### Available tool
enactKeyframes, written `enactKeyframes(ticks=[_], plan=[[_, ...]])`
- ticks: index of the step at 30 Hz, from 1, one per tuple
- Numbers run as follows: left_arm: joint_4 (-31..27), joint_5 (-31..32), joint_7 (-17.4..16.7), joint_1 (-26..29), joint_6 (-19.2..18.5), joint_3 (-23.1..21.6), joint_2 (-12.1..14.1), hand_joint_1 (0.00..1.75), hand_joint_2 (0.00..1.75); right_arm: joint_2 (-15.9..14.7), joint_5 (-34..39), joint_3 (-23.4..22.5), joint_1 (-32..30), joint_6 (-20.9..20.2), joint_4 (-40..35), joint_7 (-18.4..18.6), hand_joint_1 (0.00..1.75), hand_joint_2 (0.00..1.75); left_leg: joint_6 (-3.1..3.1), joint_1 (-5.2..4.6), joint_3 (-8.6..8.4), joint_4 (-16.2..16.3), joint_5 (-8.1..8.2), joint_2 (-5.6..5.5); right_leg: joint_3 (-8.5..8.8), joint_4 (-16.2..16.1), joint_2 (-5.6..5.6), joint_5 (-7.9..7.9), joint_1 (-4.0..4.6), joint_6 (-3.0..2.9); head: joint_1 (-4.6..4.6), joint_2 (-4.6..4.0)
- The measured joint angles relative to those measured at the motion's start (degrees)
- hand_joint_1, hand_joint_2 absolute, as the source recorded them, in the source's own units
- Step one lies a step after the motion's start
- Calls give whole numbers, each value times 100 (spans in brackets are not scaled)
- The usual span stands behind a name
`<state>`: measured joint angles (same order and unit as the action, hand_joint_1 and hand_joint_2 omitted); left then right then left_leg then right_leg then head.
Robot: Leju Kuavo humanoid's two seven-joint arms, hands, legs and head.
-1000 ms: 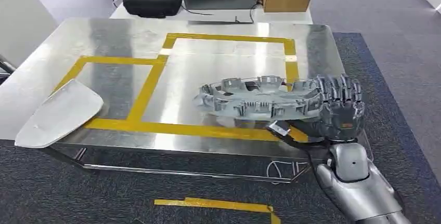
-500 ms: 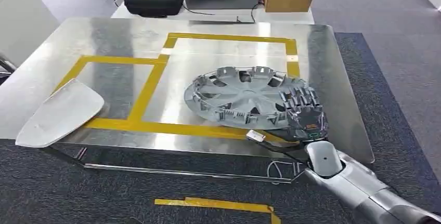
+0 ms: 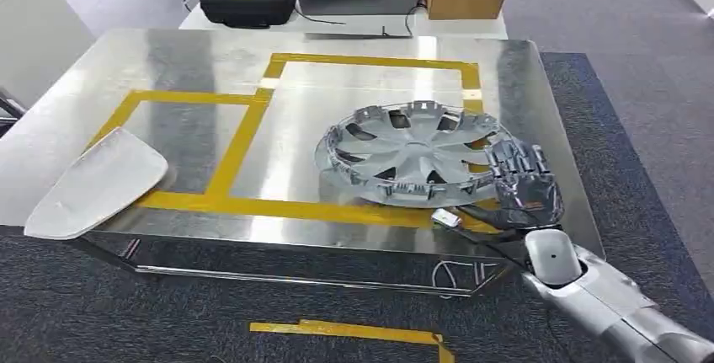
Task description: Take the parts from the cabinet and place them on the table.
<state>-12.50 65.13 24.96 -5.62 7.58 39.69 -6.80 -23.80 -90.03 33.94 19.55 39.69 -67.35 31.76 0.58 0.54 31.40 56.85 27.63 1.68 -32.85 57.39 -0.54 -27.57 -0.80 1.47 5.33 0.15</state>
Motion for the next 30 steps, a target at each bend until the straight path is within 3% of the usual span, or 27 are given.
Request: enactKeyframes(ticks=[2,11,12,14,16,18,19,21,24,30], plan=[[0,0,0,2,4,0,2,0,0,-154,-4,54,68,0,-318,220,0,0,0,0,-2,0,0,0,0,0,2,0,1,0,0,0],[0,-7,0,9,2,0,7,0,0,-522,-7,413,373,0,-1143,448,0,0,0,-1,4,0,0,1,-4,1,3,0,-1,0,0,0],[0,-9,2,7,2,0,7,0,0,-553,-7,424,433,0,-1301,269,0,0,0,-1,2,0,0,1,-4,0,3,0,-1,0,0,0],[0,-35,11,8,-7,0,2,0,0,-535,-2,238,363,0,-1709,-755,0,0,0,0,2,1,0,-4,0,0,-8,-1,1,-1,4,0],[0,-41,15,13,-28,2,-4,0,0,-207,-13,-236,62,4,-2103,-2101,0,0,0,5,5,0,0,-12,2,1,-17,-3,8,-3,7,0],[0,-50,17,16,-33,2,-9,0,0,276,-2,-790,-276,6,-2357,-2972,0,0,2,7,6,-1,2,-10,-2,1,-11,-4,10,-4,-2,0],[0,-50,20,12,-33,2,-15,0,0,506,2,-995,-389,7,-2428,-3201,0,0,2,7,5,-1,2,-8,-5,1,-9,-4,9,-4,-4,0],[0,-50,20,6,-33,2,-22,0,0,760,2,-1339,-522,7,-2546,-3465,0,0,2,8,6,-2,2,-11,-3,1,-16,-6,11,-6,2,0],[0,-52,20,14,-33,2,-22,0,0,1036,2,-1715,-599,7,-2653,-3567,0,0,3,7,5,-2,1,-5,-2,1,-2,-5,11,-6,0,0],[0,-55,20,13,-31,2,-22,0,0,1253,2,-2041,-641,7,-2780,-3640,0,0,1,1,3,2,-1,-5,3,0,-5,0,7,0,0,0]])
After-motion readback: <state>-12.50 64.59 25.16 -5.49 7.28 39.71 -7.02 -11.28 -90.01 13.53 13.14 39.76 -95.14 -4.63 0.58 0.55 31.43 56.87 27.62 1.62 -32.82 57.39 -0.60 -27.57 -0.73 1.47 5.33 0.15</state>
